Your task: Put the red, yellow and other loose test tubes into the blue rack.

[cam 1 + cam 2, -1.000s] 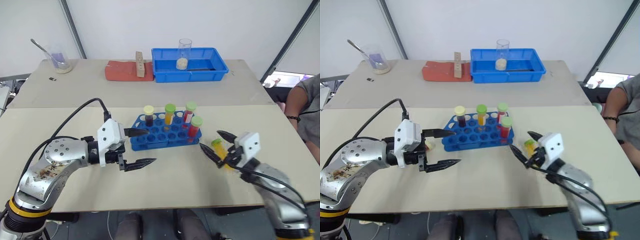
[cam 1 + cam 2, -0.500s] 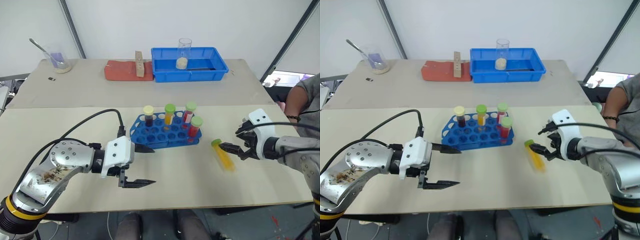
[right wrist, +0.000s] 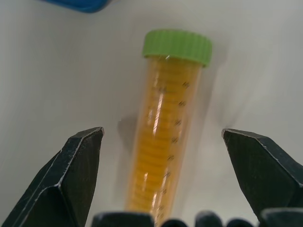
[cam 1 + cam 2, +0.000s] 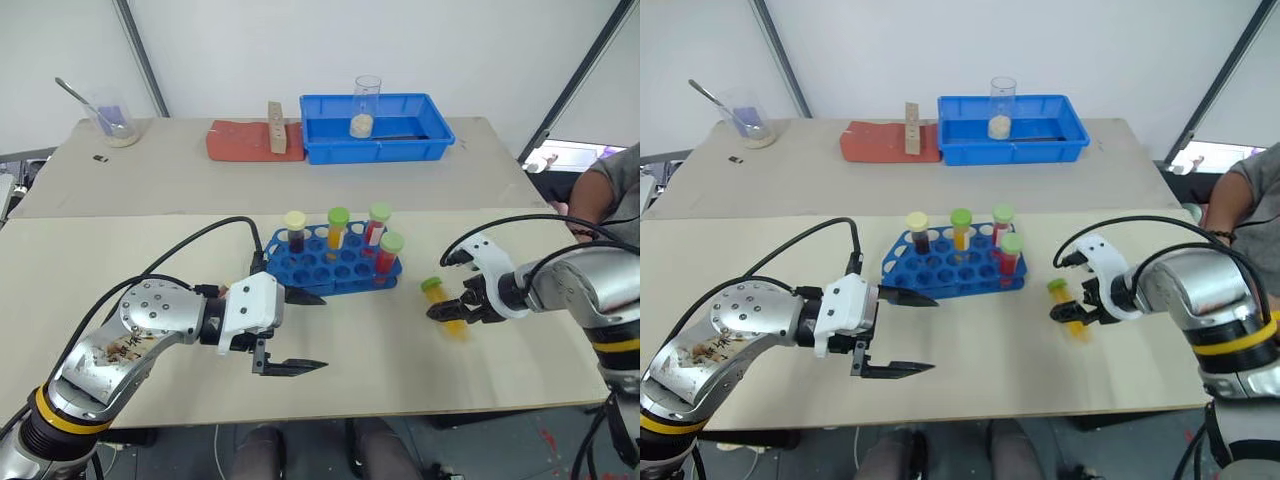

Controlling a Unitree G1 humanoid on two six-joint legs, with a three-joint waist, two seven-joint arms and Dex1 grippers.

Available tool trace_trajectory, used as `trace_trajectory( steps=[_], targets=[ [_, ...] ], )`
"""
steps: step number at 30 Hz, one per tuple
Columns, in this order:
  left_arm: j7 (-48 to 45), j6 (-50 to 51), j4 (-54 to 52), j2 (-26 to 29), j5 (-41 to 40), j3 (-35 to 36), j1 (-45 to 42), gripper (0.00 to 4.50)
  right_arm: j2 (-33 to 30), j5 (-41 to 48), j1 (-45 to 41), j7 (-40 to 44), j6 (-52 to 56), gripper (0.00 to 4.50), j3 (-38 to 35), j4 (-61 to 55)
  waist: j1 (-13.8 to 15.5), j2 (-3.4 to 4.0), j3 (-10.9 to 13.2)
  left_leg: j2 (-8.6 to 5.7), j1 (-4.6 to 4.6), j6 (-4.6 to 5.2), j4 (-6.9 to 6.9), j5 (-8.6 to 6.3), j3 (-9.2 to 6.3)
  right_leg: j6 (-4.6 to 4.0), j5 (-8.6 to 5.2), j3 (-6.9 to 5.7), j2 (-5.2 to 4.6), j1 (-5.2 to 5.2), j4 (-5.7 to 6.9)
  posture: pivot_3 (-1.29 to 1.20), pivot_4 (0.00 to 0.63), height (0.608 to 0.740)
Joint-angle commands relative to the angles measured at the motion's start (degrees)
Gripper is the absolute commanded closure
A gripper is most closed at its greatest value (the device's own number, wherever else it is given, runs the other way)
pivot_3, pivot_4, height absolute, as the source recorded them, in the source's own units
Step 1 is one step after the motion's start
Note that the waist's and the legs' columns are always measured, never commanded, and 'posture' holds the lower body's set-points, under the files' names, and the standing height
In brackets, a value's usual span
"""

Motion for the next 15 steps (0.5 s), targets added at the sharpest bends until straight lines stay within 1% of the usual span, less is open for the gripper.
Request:
trace_trajectory(
  steps=[1,2,5,10,13,15],
  targets=[
    [0.4,-1.3,-1.3,-0.4,0.9,0.0,-0.3,0.0,-1.2,-2.6,-3.4,3.6,-3.5,0.05,3.8,3.4,0.0,0.0,0.0,0.0,-0.01,0.0,0.0,0.0,0.0,0.0,0.0,0.0,0.0,0.0,0.0,0.0,0.15,0.729],
    [0.6,-1.4,-1.3,-0.5,1.1,-0.1,-0.2,0.0,-1.2,-3.2,-4.5,4.7,-4.0,0.05,5.1,4.8,0.1,0.0,0.0,0.0,-0.01,0.0,0.0,0.0,0.0,0.0,0.0,-0.01,0.0,0.0,-0.01,0.0,0.15,0.729],
    [1.0,-1.6,-1.4,-1.0,1.8,-0.2,0.6,0.0,-1.2,-4.8,-7.0,8.3,-5.1,0.82,9.0,8.4,0.1,0.0,0.0,0.0,-0.01,0.0,0.02,0.0,0.02,-0.01,-0.01,0.0,-0.01,0.0,-0.02,0.0,0.15,0.729],
    [1.2,-1.6,-1.9,-1.1,1.9,0.0,2.1,0.0,-0.9,-7.0,-8.6,11.5,-6.2,2.56,11.2,11.4,0.1,0.0,0.0,0.01,0.0,0.0,0.01,0.0,0.0,-0.01,0.0,-0.02,0.0,0.0,0.0,0.0,0.15,0.729],
    [1.3,-1.8,-1.7,-1.1,2.2,0.1,2.7,0.0,-0.7,-7.8,-8.8,12.7,-6.1,3.48,11.4,12.2,0.1,0.0,0.0,0.01,0.0,0.0,0.02,0.0,0.01,-0.01,0.0,-0.02,0.0,0.0,0.01,0.0,0.15,0.729],
    [1.4,-1.9,-1.4,-1.1,2.3,0.3,3.0,0.0,-0.4,-8.2,-8.7,12.9,-5.7,3.51,10.7,12.4,0.1,0.0,0.0,0.01,0.0,0.0,0.02,0.0,0.01,-0.01,0.0,-0.01,-0.01,0.0,0.01,0.0,0.15,0.729]
  ],
)
